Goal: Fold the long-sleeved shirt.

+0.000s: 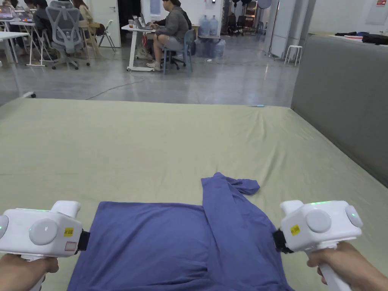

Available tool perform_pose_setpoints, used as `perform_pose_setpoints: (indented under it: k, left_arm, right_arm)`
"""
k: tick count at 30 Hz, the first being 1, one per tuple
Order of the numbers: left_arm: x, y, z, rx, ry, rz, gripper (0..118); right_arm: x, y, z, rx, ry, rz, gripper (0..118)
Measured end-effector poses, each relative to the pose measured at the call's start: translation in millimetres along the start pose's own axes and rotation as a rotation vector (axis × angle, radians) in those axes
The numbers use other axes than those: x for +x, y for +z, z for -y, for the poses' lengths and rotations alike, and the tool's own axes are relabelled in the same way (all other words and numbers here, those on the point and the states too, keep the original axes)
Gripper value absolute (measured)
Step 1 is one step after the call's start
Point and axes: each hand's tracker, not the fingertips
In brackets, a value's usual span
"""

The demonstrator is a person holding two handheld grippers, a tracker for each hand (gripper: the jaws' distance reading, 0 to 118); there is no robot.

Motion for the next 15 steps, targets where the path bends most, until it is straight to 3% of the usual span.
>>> perform_pose_setpoints:
  k: [8, 9, 11, 12, 15]
  left_arm:
    - [-2, -56, -58, -0.009, -0.014, 0.028, 0]
    - [-4, -62, -65, -0.008, -0.003, 0.026, 0]
    - [-7, -69, -74, -0.004, 0.01, 0.034, 0]
    - [-9, -72, -76, -0.001, 0.018, 0.041, 0]
    - [-15, -87, -81, -0.01, 0.044, 0.056, 0]
  right_arm:
    - [-40, -84, -183, 0.035, 0.055, -0.074, 0]
    - [-44, -97, -204, 0.026, 0.065, -0.085, 13]
    - [-55, -132, -249, -0.013, 0.096, -0.114, 64]
    - [-59, -146, -263, -0.025, 0.105, -0.119, 83]
    - [-69, -199, -300, -0.069, 0.127, -0.083, 81]
